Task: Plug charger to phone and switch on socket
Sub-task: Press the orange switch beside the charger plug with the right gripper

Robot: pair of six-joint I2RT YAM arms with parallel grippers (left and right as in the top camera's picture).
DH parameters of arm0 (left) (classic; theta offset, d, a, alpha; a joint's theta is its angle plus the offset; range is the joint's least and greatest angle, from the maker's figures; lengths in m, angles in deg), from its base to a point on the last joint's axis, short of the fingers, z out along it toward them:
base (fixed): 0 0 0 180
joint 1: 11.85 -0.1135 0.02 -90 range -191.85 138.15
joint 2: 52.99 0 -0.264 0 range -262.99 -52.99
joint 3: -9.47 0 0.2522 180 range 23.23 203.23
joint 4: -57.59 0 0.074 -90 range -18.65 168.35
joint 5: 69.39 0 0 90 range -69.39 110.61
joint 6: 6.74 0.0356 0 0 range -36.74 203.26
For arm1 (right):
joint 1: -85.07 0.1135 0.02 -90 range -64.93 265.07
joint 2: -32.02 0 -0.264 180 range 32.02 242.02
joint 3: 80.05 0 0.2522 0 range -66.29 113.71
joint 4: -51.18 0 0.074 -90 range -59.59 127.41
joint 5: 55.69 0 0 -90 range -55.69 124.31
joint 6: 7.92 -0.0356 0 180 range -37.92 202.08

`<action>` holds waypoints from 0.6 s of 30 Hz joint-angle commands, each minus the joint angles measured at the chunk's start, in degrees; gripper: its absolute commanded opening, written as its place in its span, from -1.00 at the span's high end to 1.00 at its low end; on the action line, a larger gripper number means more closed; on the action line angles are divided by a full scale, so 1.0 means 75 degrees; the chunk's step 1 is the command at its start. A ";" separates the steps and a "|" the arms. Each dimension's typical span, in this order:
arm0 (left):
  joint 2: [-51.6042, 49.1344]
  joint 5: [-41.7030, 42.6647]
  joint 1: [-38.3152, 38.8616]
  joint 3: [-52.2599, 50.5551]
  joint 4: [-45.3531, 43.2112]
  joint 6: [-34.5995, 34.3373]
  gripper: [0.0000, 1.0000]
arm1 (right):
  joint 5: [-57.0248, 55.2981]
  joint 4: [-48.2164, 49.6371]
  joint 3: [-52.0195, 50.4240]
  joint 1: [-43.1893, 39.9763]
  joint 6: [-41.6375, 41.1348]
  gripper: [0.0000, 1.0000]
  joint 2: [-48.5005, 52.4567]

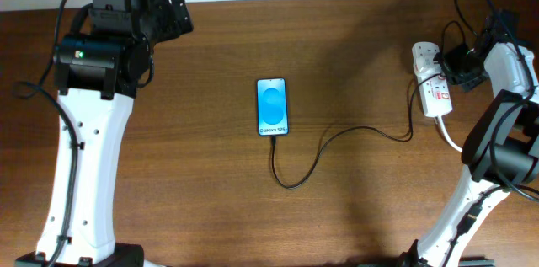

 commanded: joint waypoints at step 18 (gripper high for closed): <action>0.0192 -0.0137 0.0000 0.0070 0.0061 -0.0076 -0.99 | 0.0597 -0.1658 0.1364 -0.0361 -0.0236 0.92 0.0090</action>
